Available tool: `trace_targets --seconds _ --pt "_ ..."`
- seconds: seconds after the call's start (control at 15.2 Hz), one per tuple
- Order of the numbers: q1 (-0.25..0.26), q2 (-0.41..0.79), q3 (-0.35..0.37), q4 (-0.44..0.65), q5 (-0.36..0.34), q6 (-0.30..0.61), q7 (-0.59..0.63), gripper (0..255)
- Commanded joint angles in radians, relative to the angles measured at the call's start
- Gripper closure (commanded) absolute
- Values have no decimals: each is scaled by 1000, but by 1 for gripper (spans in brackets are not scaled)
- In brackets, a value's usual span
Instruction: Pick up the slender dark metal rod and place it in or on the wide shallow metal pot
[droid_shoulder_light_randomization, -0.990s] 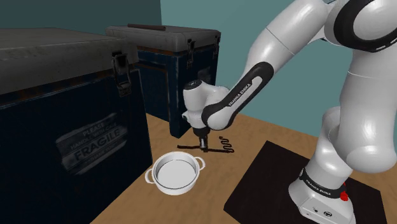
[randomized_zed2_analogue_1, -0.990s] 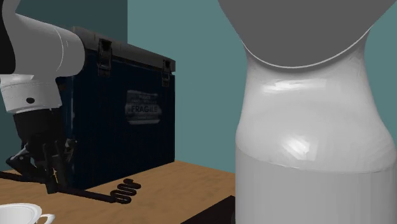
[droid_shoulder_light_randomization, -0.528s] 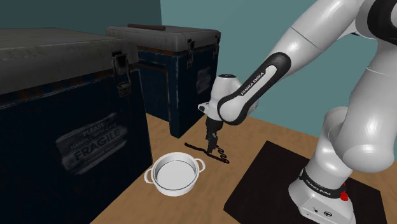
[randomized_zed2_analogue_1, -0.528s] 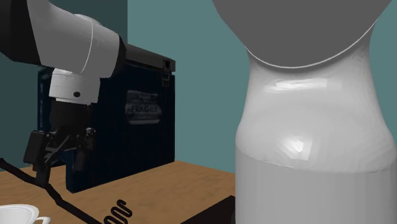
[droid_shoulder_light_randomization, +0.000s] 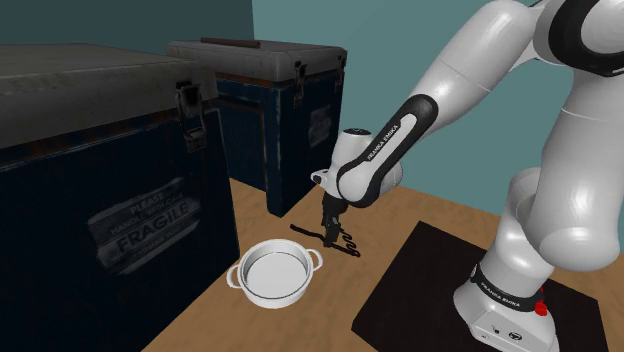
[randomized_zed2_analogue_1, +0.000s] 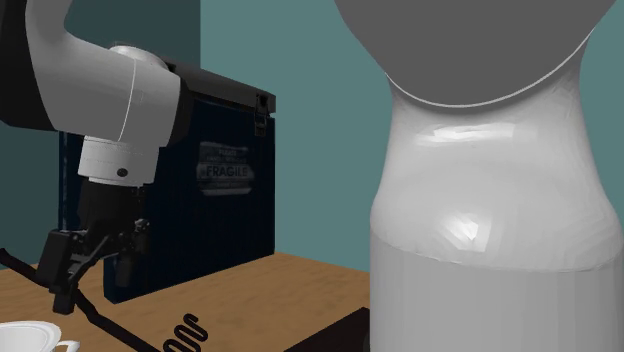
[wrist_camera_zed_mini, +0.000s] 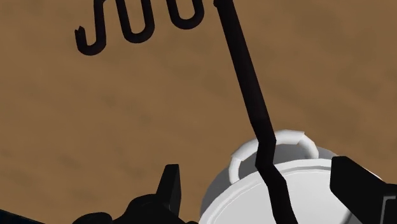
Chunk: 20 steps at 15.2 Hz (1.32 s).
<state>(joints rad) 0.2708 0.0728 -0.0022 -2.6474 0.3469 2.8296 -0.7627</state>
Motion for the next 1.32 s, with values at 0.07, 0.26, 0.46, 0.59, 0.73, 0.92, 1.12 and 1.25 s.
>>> trace_targets --seconds 0.07,0.26,0.46,0.59,0.73,0.92,1.12,1.25 --pt "0 4 1 0 3 4 -3 0" --pt "0 3 1 0 3 3 -2 0" --pt "0 3 1 0 3 3 -2 255" --pt "0 3 1 0 3 3 -2 255" --pt "0 3 1 0 3 3 -2 255" --pt "0 4 1 0 3 4 -3 255" --pt "1 -44 -8 -3 -36 -40 31 255" --pt "0 -75 -12 -3 -59 -70 51 255"
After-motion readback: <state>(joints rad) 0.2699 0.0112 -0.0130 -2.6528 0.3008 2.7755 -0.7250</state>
